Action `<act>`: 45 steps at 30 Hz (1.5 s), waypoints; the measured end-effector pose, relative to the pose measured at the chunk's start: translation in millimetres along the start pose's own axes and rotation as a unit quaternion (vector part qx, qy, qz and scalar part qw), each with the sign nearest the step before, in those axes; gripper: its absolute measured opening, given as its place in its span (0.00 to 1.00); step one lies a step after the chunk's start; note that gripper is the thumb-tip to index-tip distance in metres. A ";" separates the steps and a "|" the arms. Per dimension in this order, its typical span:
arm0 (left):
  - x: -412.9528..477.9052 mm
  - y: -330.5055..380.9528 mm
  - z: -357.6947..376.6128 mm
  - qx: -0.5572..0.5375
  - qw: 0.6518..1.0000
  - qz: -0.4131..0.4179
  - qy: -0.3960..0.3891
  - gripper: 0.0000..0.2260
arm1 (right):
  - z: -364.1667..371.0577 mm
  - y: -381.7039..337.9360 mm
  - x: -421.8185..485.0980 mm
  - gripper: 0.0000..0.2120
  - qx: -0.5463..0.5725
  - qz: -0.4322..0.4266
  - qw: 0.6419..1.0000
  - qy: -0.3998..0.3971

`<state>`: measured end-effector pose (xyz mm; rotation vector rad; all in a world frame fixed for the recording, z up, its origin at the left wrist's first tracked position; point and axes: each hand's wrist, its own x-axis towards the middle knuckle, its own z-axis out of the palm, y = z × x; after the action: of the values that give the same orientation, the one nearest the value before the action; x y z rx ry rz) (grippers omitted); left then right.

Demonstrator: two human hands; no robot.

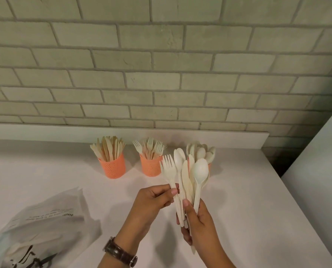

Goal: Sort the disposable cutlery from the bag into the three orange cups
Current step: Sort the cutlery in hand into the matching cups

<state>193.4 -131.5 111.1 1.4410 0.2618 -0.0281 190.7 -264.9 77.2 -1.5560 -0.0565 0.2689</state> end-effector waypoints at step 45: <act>30.2 -2.8 35.7 0.057 0.991 -0.016 -0.122 0.11 | -46.9 5.1 -0.1 0.09 0.104 0.075 0.991 0.026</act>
<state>228.0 -162.7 106.2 1.5306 0.0833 -0.2481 199.5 -310.8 71.2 -1.3606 0.1263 0.3413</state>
